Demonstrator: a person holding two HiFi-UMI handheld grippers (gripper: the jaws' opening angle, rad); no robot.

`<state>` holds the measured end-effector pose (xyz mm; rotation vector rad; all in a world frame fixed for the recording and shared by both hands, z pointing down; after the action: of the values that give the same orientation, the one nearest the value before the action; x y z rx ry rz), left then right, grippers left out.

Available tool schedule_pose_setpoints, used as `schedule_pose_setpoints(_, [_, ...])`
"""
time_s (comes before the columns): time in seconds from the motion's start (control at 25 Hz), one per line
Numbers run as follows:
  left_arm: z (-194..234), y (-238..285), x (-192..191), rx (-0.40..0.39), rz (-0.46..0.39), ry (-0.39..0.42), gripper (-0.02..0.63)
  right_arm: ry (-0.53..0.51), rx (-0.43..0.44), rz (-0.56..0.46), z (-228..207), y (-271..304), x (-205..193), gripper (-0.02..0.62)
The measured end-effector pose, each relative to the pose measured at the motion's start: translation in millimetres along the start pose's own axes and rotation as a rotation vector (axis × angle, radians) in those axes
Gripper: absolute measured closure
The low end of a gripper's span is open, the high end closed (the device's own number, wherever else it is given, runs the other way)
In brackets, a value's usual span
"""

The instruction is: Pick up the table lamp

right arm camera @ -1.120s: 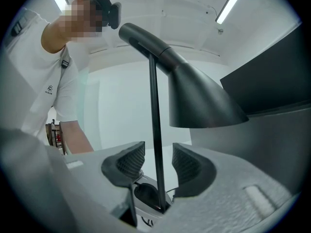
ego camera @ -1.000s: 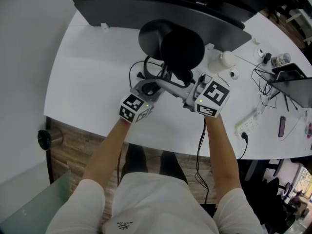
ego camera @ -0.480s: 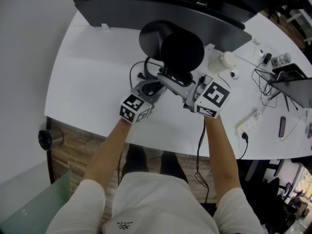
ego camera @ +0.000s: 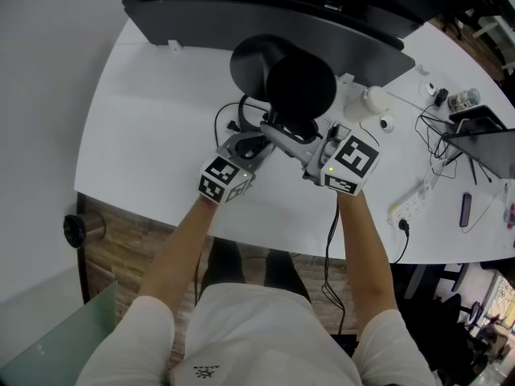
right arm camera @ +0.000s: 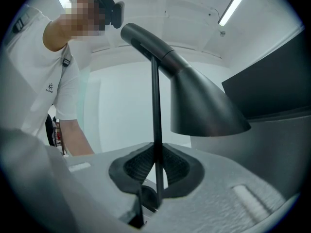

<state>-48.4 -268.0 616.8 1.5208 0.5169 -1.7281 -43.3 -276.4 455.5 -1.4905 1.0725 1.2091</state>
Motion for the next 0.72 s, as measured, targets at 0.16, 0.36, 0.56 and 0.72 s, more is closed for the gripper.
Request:
schedule_pose_setpoints(0.16, [-1.2, 1.6, 1.4, -0.004, 0.002, 0.013, 0.549, 0.005, -0.005, -0.003, -1.8, -1.5, 1.3, 0.555])
schedule_pose_setpoints(0.36, [-5.0, 0.6, 4.8, -0.012, -0.001, 0.015, 0.551, 0.01, -0.006, -0.009, -2.0, -1.2, 5.5, 0.555])
schedule_pose_setpoints(0.56, [-9.3, 0.5, 10.7, -0.024, -0.009, 0.02, 0.554, 0.013, -0.008, -0.021, -2.4, -1.1, 11.9, 0.557])
schedule_pose_setpoints(0.72, [-9.3, -0.8, 18.6, -0.024, -0.02, 0.02, 0.554, 0.01, -0.013, -0.029, -3.2, 0.2, 19.7, 0.557])
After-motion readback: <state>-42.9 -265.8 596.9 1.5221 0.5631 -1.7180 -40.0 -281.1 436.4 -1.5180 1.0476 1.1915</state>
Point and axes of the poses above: the fingertips, and each gripper's own axes: y forward along the fingers, z to its left, x out of its top, the point moved 2 cm from there along -y, backward along the fingers, and after that the axes turned 11 degrees about -z, right-handed, at the moved point
